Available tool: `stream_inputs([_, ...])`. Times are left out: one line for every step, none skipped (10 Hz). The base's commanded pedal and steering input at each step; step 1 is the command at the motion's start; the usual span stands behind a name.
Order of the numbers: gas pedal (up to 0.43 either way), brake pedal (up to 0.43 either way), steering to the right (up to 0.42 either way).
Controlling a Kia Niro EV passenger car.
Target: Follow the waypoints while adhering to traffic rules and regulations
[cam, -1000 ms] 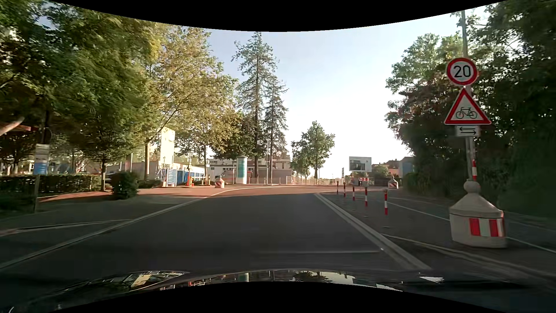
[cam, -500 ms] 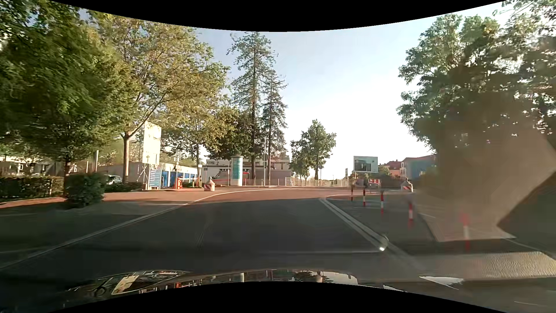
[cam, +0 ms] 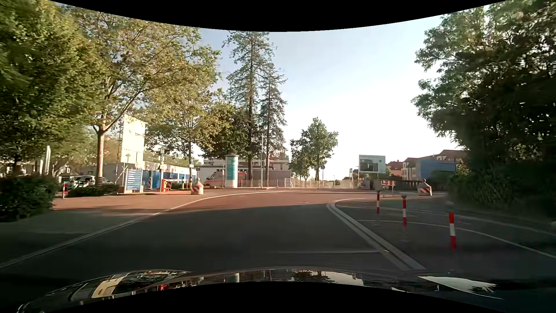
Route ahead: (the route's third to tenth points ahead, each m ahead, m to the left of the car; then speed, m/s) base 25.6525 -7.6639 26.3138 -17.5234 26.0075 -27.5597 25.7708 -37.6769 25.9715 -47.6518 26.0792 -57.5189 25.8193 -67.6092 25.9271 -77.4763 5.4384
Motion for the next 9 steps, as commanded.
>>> stream_inputs([0.047, 0.0, 0.005])
stream_inputs([0.047, 0.0, 0.004])
stream_inputs([0.047, 0.0, 0.003])
stream_inputs([0.047, 0.0, 0.001])
stream_inputs([0.047, 0.0, 0.0])
stream_inputs([0.047, 0.0, 0.0])
stream_inputs([0.047, 0.0, 0.0])
stream_inputs([0.047, 0.0, 0.0])
stream_inputs([0.047, 0.0, 0.0])
